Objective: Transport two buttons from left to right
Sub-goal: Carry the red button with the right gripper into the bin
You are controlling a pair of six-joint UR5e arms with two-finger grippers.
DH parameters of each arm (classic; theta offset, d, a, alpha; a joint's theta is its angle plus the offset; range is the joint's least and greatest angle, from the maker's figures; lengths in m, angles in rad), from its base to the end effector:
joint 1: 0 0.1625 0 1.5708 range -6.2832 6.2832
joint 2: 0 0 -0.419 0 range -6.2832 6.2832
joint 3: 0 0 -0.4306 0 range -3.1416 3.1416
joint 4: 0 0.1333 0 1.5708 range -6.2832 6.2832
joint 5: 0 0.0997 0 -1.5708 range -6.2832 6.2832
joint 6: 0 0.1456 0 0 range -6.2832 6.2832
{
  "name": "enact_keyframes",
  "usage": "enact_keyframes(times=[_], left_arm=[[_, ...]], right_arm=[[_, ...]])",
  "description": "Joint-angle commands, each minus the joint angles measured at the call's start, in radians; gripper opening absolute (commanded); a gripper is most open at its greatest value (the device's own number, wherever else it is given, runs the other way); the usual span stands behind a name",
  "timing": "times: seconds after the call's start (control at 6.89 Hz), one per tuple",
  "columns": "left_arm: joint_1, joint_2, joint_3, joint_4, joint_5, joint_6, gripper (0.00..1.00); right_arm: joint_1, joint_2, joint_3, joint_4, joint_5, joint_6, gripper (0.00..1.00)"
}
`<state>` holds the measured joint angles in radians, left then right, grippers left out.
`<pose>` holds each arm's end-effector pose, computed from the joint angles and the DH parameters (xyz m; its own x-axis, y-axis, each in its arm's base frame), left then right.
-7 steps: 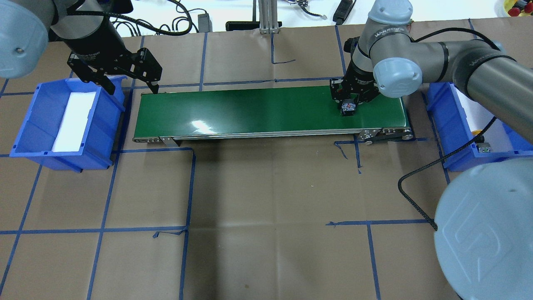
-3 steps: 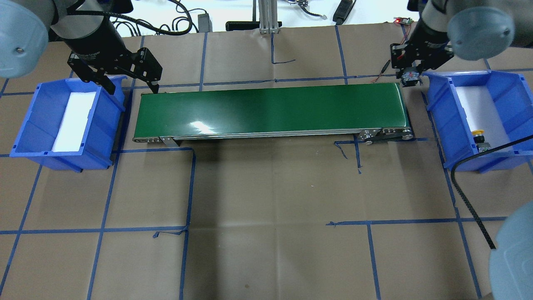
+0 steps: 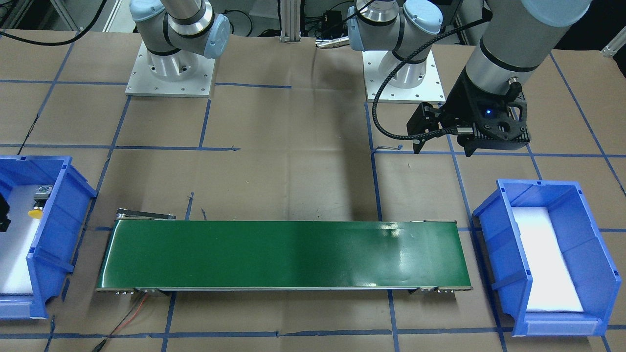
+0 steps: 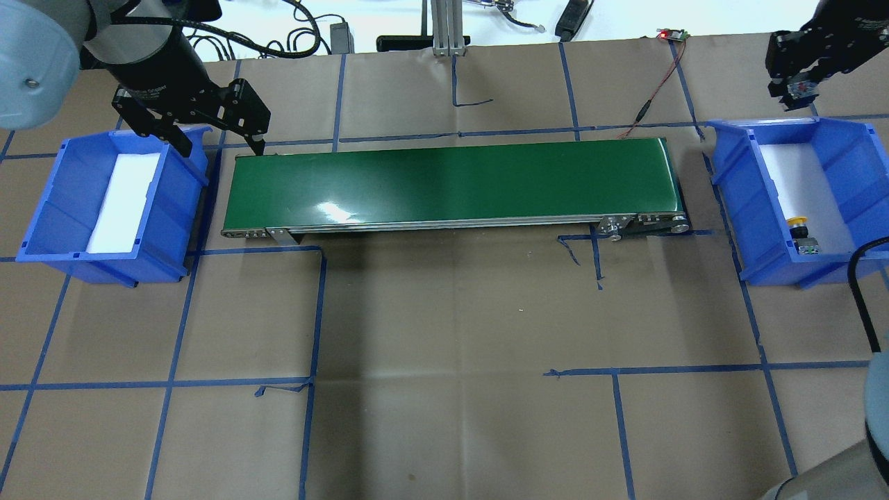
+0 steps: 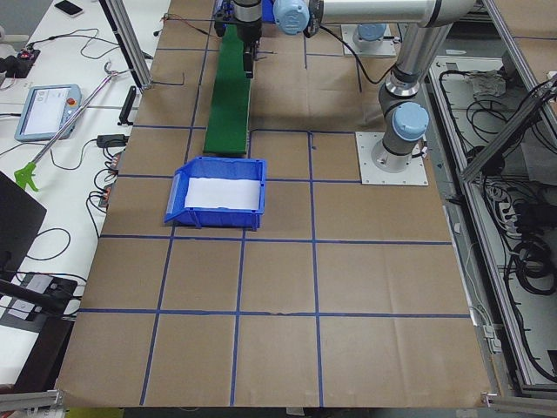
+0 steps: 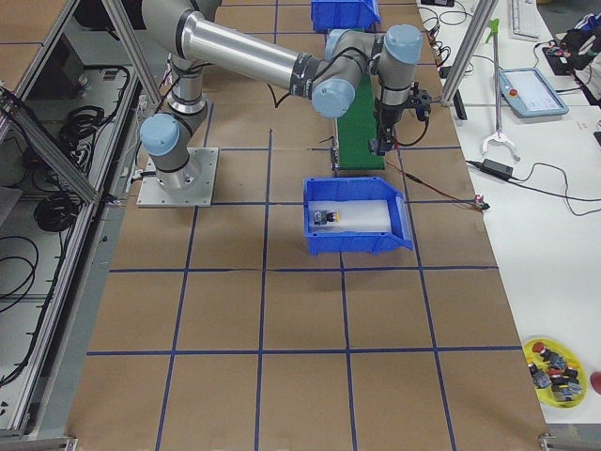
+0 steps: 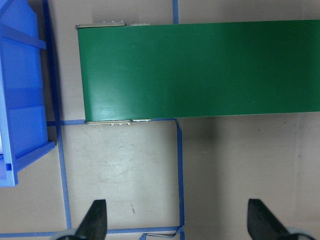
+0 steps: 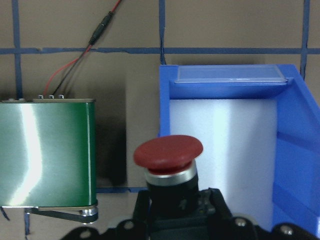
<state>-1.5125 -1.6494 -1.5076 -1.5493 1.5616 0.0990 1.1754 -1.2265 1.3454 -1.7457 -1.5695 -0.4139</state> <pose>-0.1015 -0.5709 0.4286 -0.9991 0.0407 0.0085 0.0407 0.9991 -0.0070 -0.1374 -0.6759 0.3660 -0.9996 -0.0180 0.0213 -0.0191 0.9985 -0.0518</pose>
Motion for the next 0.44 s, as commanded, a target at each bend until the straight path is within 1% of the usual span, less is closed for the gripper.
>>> enact_keyframes(times=[0.0,0.15,0.29], left_arm=[[0.0,-0.003,0.001,0.0,0.0,-0.002,1.0],[0.0,-0.003,0.001,0.0,0.0,-0.002,1.0],[0.0,-0.003,0.001,0.0,0.0,-0.002,1.0]], right_arm=[[-0.091,0.063,0.0,-0.005,0.003,-0.15,0.06],[-0.112,0.083,0.026,-0.047,0.006,-0.158,0.06],[-0.123,0.088,0.09,-0.127,0.005,-0.169,0.06]])
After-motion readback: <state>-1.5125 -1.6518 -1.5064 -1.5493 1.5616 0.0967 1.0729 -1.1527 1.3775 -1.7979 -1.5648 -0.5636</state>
